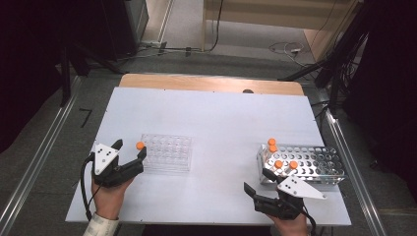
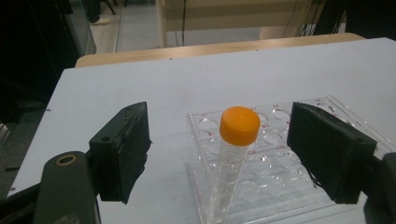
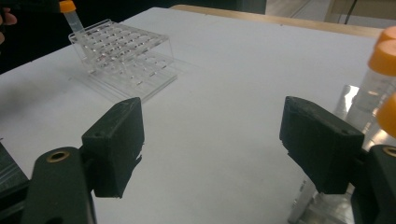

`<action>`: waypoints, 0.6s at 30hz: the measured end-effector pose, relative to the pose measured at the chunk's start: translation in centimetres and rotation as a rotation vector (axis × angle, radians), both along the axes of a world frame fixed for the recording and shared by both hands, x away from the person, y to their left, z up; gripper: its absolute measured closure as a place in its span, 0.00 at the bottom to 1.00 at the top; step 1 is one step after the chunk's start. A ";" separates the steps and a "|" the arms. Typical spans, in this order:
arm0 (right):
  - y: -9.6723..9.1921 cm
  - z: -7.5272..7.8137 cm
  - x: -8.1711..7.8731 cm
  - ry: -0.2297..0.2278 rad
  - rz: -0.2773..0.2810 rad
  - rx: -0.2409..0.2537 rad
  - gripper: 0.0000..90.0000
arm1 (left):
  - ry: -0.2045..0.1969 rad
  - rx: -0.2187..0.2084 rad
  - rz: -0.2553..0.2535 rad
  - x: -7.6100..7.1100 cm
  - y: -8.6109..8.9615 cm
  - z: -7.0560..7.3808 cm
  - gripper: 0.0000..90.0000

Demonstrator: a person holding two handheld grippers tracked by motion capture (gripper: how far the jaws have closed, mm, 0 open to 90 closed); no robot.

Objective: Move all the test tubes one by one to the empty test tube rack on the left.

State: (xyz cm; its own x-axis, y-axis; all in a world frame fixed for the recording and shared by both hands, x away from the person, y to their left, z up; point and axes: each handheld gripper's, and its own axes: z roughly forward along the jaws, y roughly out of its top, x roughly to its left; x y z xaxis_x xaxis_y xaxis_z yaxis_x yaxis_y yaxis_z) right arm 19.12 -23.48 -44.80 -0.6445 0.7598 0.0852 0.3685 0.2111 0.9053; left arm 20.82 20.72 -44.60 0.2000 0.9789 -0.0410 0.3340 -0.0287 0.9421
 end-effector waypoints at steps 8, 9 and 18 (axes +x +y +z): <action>-1.9 -0.2 -0.7 0.000 -0.042 0.004 0.23 | 0.003 -0.012 0.001 0.0 0.1 0.0 0.24; -2.2 -0.3 -0.8 0.002 -0.050 0.004 0.24 | 0.003 -0.018 0.001 0.0 0.1 0.0 0.24; -3.8 -0.9 -0.4 -0.010 -0.128 0.006 0.37 | 0.003 -0.020 0.001 0.0 0.1 0.0 0.24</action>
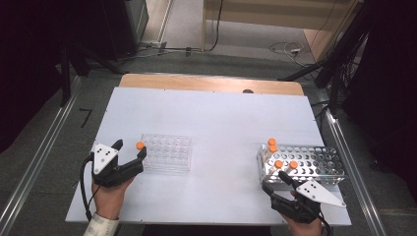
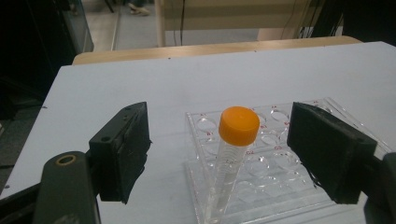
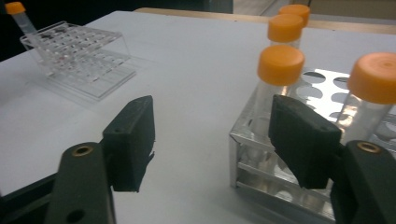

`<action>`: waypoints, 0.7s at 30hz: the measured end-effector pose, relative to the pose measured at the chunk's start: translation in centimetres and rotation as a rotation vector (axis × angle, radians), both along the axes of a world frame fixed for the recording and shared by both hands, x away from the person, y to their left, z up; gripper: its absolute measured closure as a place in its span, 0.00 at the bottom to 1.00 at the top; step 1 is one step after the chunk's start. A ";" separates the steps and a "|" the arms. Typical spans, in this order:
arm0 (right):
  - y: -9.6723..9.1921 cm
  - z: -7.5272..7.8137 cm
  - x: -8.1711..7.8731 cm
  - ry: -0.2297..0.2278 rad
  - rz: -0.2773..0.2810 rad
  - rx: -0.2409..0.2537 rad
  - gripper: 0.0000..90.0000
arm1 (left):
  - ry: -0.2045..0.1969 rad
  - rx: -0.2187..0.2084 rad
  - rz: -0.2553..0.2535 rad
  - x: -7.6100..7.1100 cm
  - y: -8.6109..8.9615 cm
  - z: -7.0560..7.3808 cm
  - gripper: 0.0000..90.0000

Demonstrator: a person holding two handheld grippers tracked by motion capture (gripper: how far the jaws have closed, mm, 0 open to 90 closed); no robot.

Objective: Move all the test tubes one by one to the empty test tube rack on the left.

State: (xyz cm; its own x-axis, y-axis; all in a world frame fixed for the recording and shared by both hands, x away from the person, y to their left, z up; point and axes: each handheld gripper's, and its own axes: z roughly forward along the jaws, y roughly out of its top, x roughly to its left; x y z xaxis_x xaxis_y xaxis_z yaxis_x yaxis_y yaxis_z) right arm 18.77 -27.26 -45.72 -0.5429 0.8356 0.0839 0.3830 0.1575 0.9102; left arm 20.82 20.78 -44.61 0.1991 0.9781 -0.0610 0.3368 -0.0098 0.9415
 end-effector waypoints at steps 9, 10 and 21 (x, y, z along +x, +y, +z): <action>-0.3 -0.7 0.8 -0.001 -0.082 -0.015 0.52 | 0.000 -0.002 0.000 0.0 0.0 0.0 0.24; -0.4 -0.8 0.9 0.001 -0.085 -0.015 0.52 | 0.001 -0.001 -0.002 0.0 0.0 0.0 0.24; -0.1 -1.2 2.4 -0.007 -0.113 -0.019 0.67 | 0.001 -0.004 -0.007 0.0 -0.3 0.0 0.24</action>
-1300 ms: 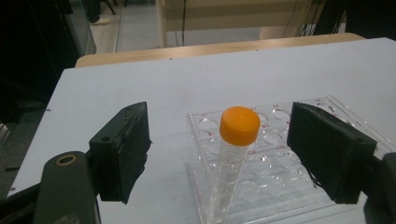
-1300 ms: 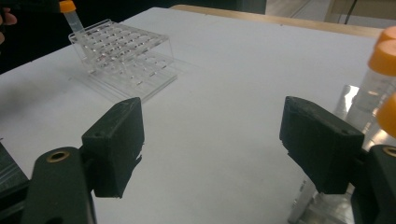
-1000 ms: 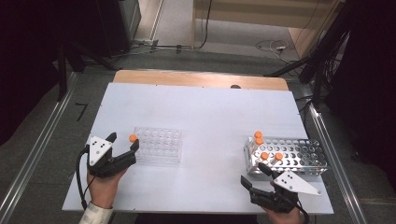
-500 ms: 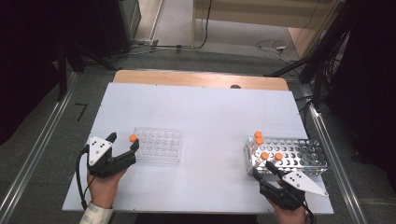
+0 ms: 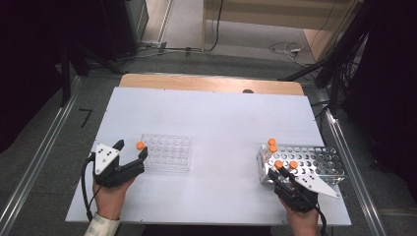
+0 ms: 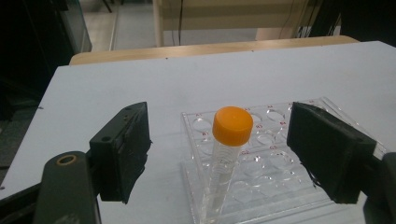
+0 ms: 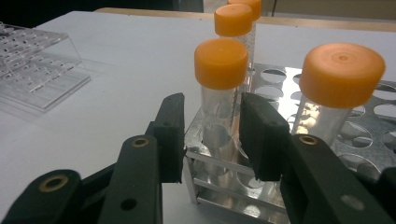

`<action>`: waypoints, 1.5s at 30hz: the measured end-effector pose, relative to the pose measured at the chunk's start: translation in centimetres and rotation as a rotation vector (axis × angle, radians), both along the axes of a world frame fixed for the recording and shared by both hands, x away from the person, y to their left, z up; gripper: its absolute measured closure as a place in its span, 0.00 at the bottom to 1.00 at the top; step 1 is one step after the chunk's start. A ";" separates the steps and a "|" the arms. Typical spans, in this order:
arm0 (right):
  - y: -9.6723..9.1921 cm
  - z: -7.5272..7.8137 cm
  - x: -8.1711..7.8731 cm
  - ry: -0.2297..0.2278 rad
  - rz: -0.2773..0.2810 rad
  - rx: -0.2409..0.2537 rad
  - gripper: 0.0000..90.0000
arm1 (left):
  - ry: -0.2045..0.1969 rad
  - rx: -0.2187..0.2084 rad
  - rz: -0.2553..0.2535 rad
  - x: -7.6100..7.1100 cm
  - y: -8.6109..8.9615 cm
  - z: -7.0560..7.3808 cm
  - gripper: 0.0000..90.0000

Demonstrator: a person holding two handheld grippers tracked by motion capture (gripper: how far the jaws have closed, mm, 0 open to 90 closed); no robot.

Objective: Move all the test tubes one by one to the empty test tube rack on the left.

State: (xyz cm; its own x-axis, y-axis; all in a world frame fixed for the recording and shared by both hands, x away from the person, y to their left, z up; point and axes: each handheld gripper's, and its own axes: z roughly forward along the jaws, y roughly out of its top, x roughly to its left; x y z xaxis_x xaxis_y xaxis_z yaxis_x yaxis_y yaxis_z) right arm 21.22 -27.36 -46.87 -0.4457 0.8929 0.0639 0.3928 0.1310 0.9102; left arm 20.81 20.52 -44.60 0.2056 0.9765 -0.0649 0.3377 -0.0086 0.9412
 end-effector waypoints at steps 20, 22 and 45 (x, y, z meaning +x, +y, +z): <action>0.1 2.0 0.0 -0.063 -0.021 0.000 0.79 | 0.005 0.009 -0.002 0.0 -0.1 0.0 0.24; 0.2 2.6 -0.1 -0.082 -0.018 -0.006 0.79 | 0.003 0.007 -0.001 0.0 -0.2 0.0 0.24; 3.0 5.7 -1.7 -0.147 0.102 0.014 0.80 | -0.007 0.012 -0.049 -0.2 -1.4 0.2 0.24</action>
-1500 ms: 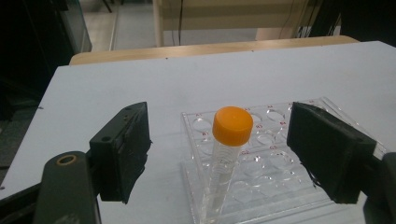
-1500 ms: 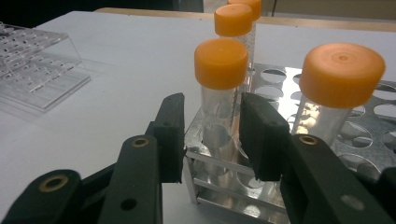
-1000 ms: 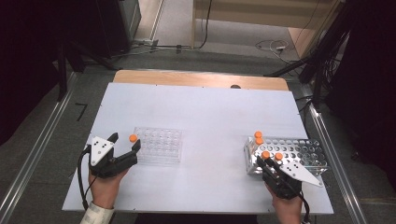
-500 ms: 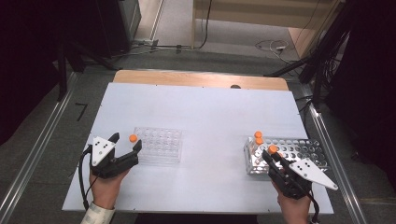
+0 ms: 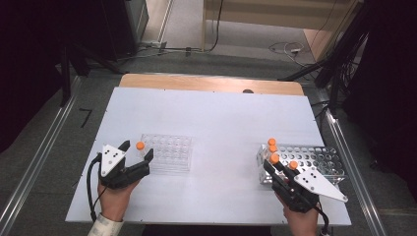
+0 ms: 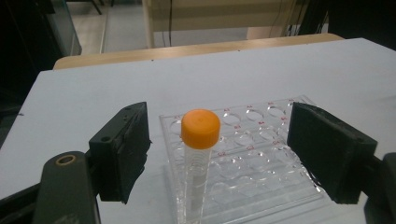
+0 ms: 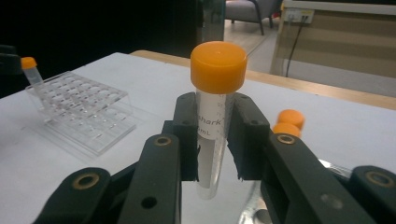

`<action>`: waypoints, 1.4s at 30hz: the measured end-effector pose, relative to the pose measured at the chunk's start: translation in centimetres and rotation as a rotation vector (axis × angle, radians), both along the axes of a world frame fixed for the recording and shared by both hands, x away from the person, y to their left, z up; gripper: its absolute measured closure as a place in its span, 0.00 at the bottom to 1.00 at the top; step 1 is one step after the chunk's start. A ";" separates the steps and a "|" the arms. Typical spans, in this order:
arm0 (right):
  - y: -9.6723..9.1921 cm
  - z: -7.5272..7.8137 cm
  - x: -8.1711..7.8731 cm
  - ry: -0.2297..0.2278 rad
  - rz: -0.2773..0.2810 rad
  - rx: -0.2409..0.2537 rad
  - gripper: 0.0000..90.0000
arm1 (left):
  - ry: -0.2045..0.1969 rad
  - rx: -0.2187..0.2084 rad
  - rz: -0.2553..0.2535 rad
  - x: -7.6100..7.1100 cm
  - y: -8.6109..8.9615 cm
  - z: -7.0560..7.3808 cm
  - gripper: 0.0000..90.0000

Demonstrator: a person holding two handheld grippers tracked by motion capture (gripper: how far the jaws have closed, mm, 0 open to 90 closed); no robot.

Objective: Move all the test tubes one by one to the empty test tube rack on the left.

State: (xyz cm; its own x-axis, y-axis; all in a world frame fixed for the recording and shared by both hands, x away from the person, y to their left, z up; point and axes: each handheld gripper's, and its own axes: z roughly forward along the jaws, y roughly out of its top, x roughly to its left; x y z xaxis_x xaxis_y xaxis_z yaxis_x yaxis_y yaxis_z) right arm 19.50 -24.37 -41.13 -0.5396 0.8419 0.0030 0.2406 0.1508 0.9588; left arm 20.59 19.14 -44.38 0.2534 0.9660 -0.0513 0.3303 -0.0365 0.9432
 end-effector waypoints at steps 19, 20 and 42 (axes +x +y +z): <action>4.3 -1.3 1.1 0.052 0.120 -0.029 0.80 | -0.016 0.004 -0.070 -0.6 -2.0 0.5 0.24; 4.5 -1.4 1.1 0.050 0.128 -0.032 0.80 | -0.016 0.005 -0.072 -0.7 -2.0 0.6 0.24; 9.4 -2.2 1.1 0.080 0.263 -0.084 0.80 | -0.016 -0.033 -0.310 -2.2 -7.2 1.9 0.30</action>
State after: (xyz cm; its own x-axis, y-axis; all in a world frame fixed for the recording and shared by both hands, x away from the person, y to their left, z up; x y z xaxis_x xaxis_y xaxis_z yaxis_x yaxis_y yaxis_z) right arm 20.56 -15.02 -43.38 -0.7401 0.6724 -0.0101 0.2567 0.2964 0.9199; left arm 18.38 11.96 -42.51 0.5369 0.8403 -0.0753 0.2931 -0.1021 0.9506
